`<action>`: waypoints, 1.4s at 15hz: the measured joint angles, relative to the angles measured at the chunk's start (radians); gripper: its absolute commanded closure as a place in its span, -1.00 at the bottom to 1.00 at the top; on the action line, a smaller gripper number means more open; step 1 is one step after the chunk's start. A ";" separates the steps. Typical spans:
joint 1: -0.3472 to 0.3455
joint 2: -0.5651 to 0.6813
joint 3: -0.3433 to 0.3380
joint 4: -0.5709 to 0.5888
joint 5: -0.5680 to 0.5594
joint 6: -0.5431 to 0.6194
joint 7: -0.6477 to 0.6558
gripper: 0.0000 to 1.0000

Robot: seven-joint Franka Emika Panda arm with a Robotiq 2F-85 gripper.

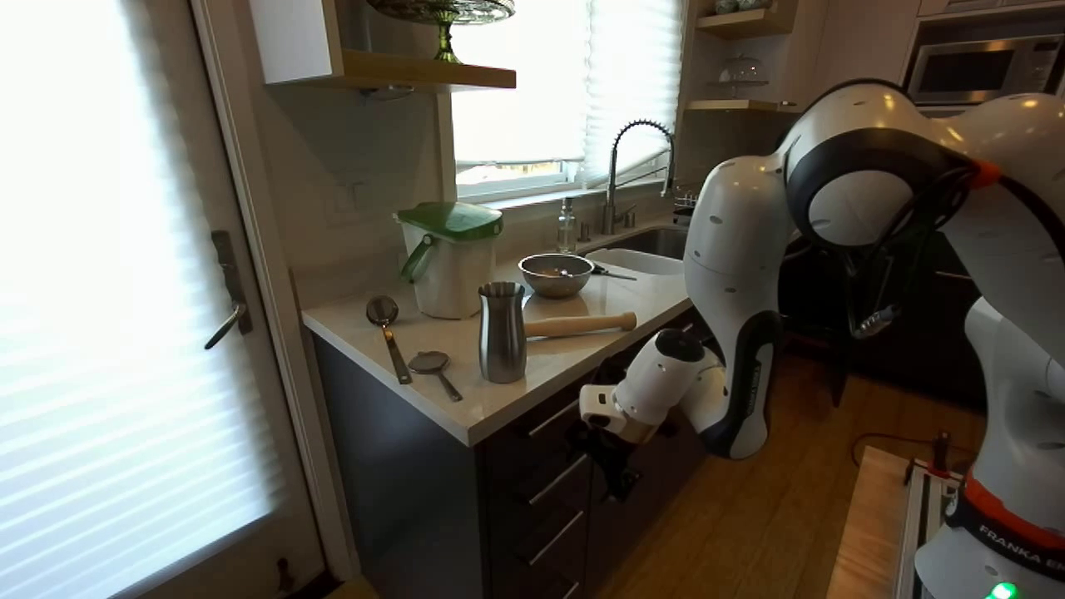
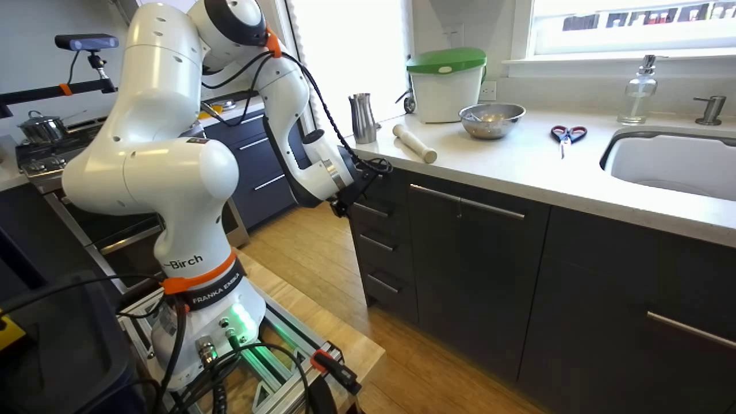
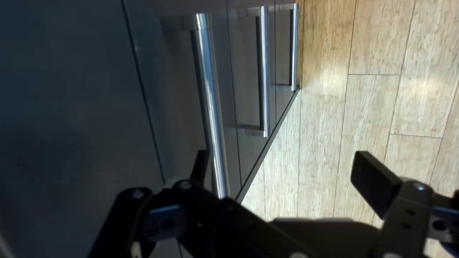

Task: Open the second left drawer from the top

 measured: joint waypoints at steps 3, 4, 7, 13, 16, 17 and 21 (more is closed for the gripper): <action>0.011 0.058 -0.013 0.026 0.060 0.035 -0.018 -1.00; 0.018 0.082 -0.018 0.034 0.087 0.049 -0.024 -1.00; 0.029 0.148 -0.013 0.050 0.192 0.089 -0.070 -1.00; 0.021 0.218 0.063 0.061 0.482 0.128 -0.301 -1.00; 0.018 0.236 0.086 0.064 0.551 0.151 -0.360 -1.00; 0.015 0.239 0.093 0.064 0.568 0.156 -0.376 -1.00; 0.003 0.242 0.115 0.068 0.614 0.161 -0.425 -1.00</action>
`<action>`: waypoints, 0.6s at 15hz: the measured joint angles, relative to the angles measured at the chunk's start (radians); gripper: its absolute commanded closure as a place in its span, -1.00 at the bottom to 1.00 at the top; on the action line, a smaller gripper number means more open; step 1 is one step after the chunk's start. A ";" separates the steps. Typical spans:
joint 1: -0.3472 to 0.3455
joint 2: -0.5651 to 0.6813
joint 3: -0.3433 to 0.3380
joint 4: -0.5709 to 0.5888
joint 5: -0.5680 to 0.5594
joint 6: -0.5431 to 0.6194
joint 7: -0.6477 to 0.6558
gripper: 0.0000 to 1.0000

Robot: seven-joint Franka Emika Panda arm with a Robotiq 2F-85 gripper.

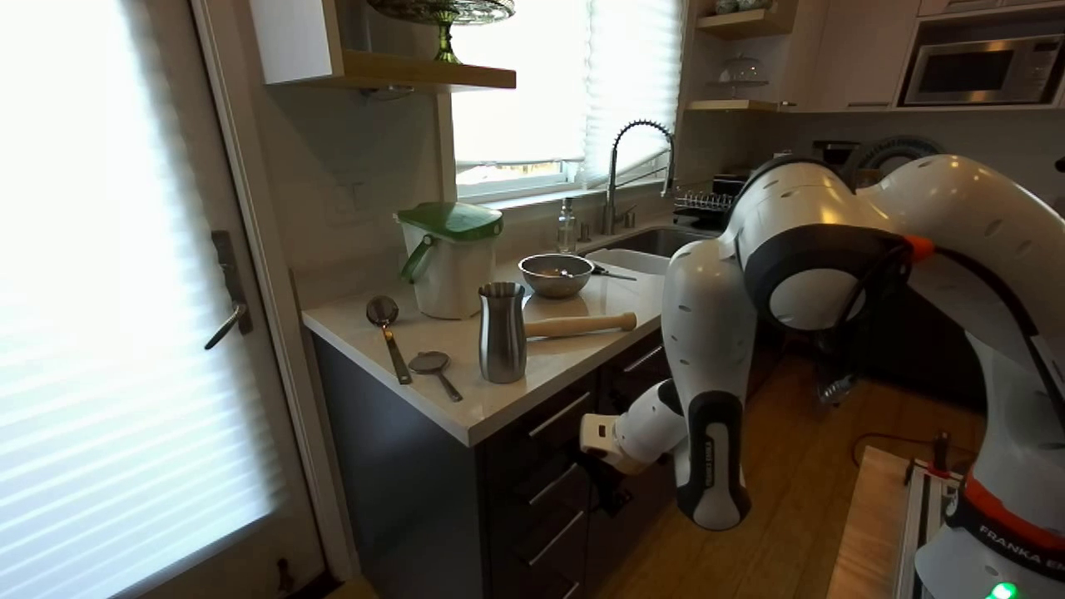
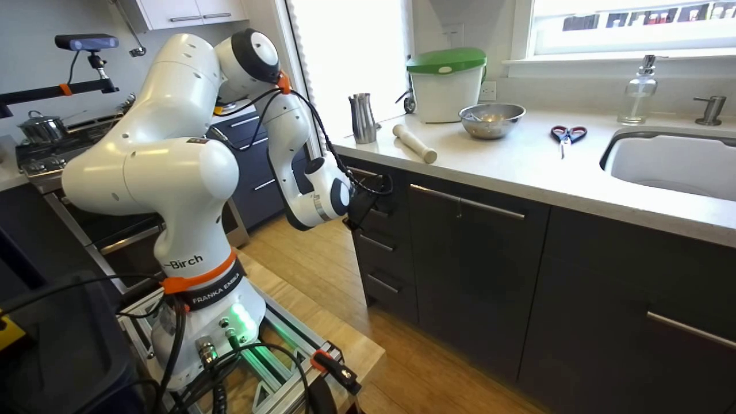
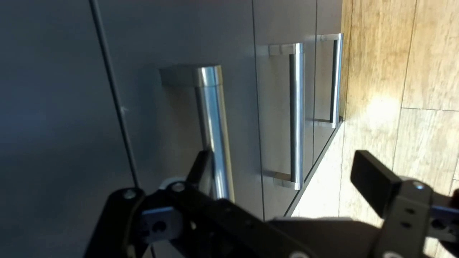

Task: Open the second left drawer from the top

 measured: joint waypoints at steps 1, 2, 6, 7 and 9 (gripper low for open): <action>0.000 0.001 0.003 0.002 0.015 0.000 -0.011 -1.00; 0.001 0.002 0.005 0.005 0.035 0.000 -0.023 -1.00; 0.006 0.010 0.006 0.028 0.104 0.000 -0.066 -1.00; 0.005 0.013 0.006 0.034 0.109 0.000 -0.070 -1.00; 0.003 0.019 0.012 0.041 0.109 0.000 -0.074 -1.00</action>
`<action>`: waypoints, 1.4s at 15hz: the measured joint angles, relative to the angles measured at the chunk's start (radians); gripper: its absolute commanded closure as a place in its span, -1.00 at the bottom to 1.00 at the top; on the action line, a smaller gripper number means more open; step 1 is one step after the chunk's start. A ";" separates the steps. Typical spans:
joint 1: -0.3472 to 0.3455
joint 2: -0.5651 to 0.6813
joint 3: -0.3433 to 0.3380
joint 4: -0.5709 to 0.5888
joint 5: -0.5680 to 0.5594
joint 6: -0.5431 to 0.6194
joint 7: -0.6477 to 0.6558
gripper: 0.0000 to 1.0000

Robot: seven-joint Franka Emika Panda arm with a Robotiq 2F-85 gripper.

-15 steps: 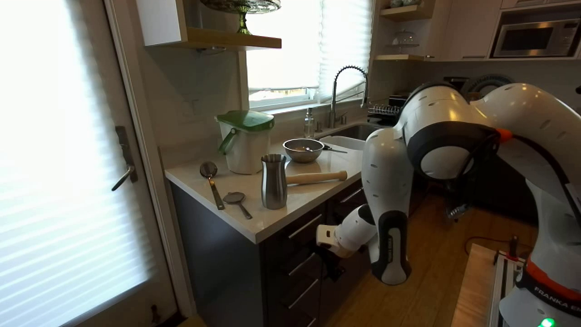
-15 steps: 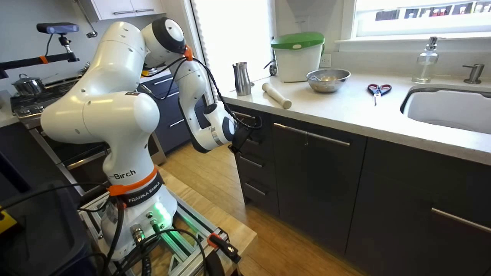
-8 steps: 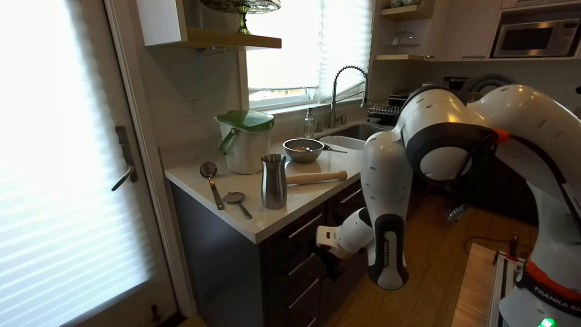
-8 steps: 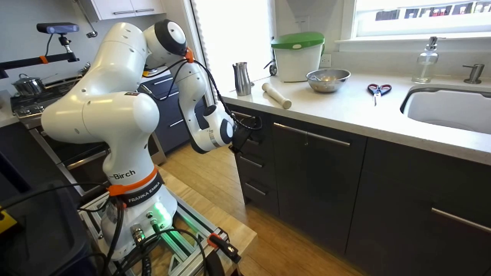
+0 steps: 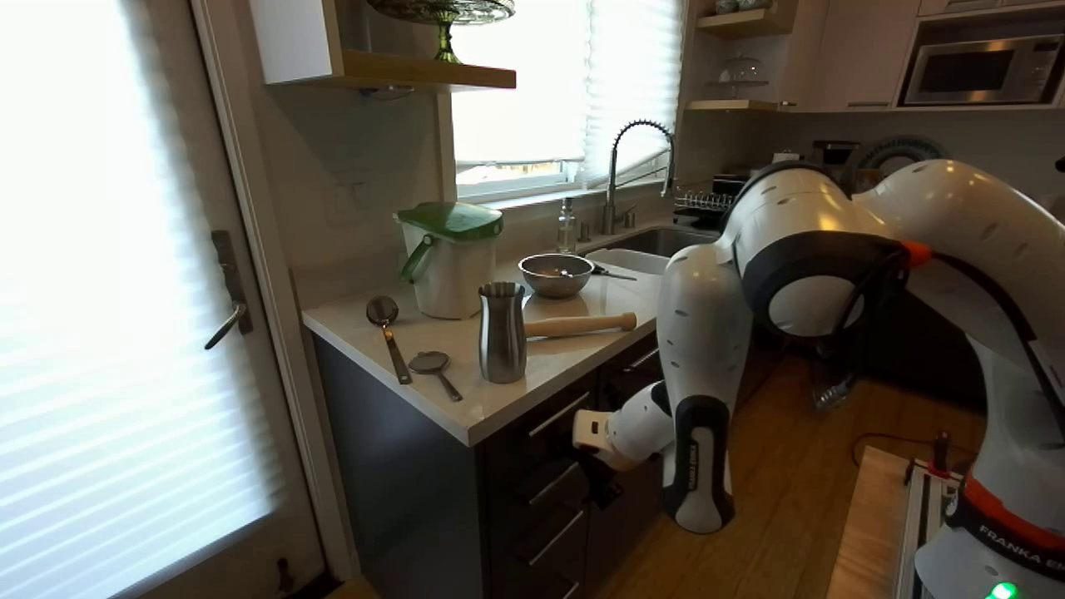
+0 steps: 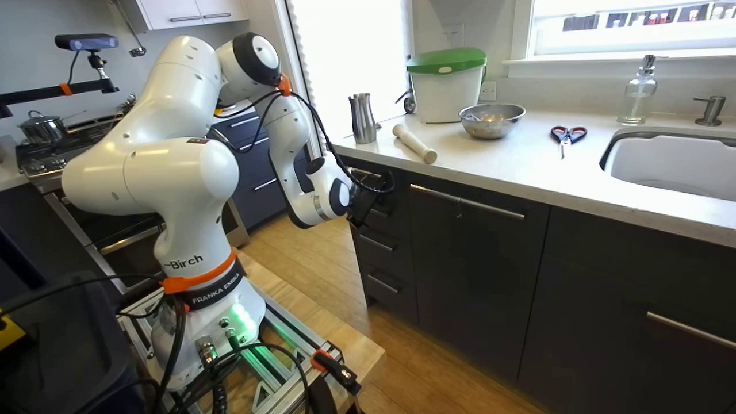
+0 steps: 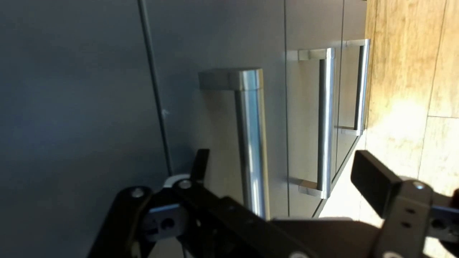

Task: Open the second left drawer from the top

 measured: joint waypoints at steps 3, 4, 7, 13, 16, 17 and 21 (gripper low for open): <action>-0.015 0.009 0.027 0.013 -0.008 -0.004 -0.016 -0.50; -0.021 0.011 0.036 0.017 -0.009 -0.008 -0.022 -0.48; -0.043 0.011 0.057 0.033 -0.018 -0.017 -0.044 -0.02; -0.119 -0.018 0.085 0.053 -0.090 -0.018 -0.065 0.87; -0.199 -0.044 0.123 0.061 -0.179 -0.026 -0.082 0.91; -0.231 -0.052 0.142 0.063 -0.209 -0.030 -0.092 0.91; -0.332 -0.064 0.205 0.068 -0.289 -0.029 -0.113 0.91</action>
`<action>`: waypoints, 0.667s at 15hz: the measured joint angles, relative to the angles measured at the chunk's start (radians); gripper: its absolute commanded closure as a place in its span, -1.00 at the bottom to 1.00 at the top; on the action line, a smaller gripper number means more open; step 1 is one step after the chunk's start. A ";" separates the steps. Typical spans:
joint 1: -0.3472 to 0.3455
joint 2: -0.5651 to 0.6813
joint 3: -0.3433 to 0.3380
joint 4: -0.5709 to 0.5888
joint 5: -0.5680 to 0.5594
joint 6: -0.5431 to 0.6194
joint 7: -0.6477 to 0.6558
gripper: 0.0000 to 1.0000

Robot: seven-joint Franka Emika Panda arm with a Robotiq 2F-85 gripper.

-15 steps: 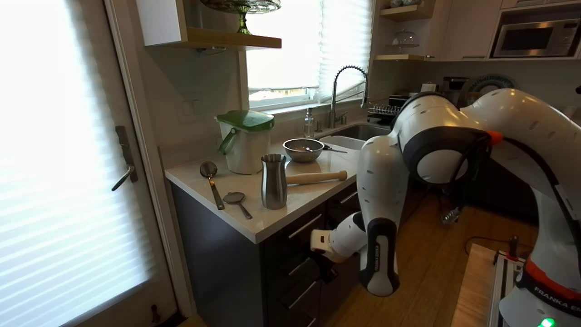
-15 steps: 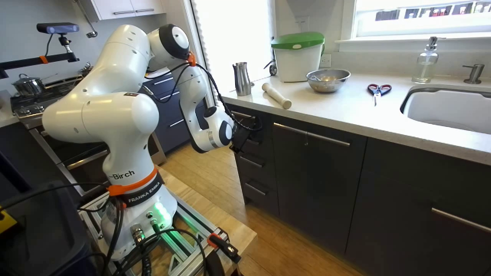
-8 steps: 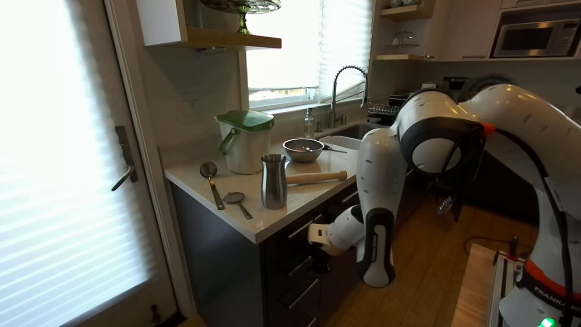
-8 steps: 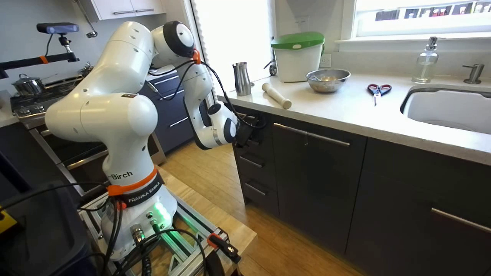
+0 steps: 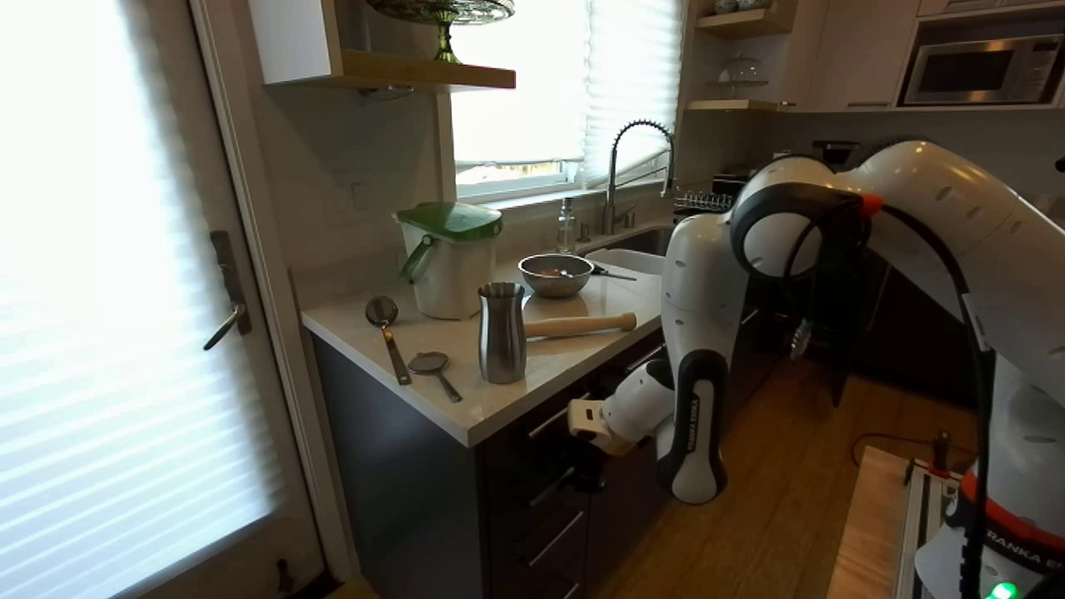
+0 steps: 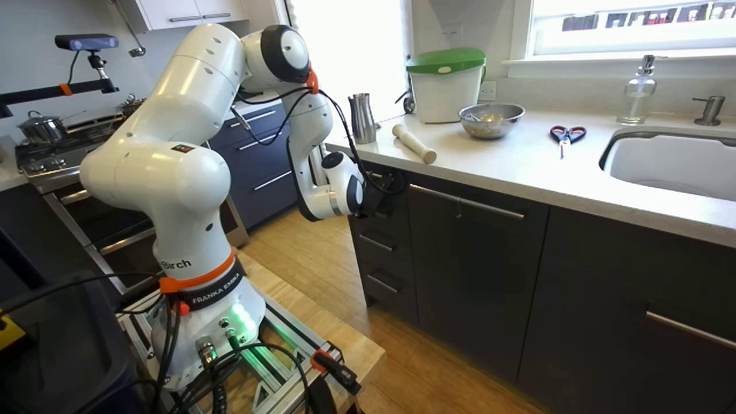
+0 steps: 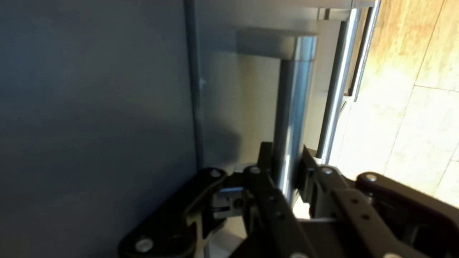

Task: Open the second left drawer from the top

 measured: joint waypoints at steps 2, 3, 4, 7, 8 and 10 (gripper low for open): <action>-0.031 -0.002 0.021 -0.006 -0.020 0.011 -0.008 0.91; -0.041 -0.002 0.028 -0.014 -0.024 0.022 -0.013 0.91; -0.048 -0.003 0.034 -0.024 -0.026 0.036 -0.018 0.91; -0.054 -0.005 0.041 -0.058 -0.025 0.075 -0.030 0.91; -0.054 -0.005 0.042 -0.068 -0.024 0.086 -0.033 0.91; -0.054 -0.006 0.043 -0.082 -0.021 0.100 -0.037 0.91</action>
